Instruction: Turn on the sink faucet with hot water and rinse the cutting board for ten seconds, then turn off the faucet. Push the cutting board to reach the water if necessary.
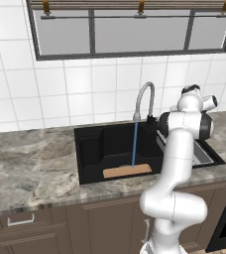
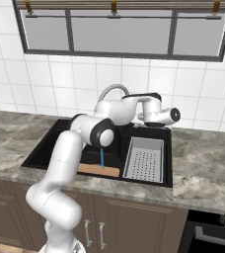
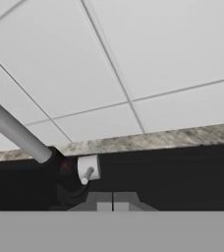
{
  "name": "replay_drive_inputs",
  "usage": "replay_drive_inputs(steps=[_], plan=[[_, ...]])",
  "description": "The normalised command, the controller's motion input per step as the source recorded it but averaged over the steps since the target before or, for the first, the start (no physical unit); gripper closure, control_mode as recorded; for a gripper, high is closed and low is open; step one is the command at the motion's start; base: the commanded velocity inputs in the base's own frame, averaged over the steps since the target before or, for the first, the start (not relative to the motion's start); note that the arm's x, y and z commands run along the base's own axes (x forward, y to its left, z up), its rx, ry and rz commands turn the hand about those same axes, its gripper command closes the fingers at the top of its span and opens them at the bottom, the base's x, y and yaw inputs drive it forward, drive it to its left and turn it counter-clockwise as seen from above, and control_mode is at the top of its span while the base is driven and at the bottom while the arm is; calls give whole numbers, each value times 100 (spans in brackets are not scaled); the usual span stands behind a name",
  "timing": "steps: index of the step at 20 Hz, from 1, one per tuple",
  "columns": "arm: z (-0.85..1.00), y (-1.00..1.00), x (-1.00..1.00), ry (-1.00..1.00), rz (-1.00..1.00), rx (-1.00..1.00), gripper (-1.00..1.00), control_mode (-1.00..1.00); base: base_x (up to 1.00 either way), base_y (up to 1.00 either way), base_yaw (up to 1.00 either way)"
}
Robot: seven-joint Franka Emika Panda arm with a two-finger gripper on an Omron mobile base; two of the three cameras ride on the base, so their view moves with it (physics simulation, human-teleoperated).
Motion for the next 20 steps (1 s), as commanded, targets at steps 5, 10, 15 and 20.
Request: replay_drive_inputs(steps=[5,10,15,20], plan=[[0,0,0,0,0,0,100,-100,0,0,0],[0,0,0,0,0,0,100,-100,0,0,0],[0,0,0,0,0,0,100,-100,0,0,0],[0,0,0,0,0,0,100,-100,0,0,0]])
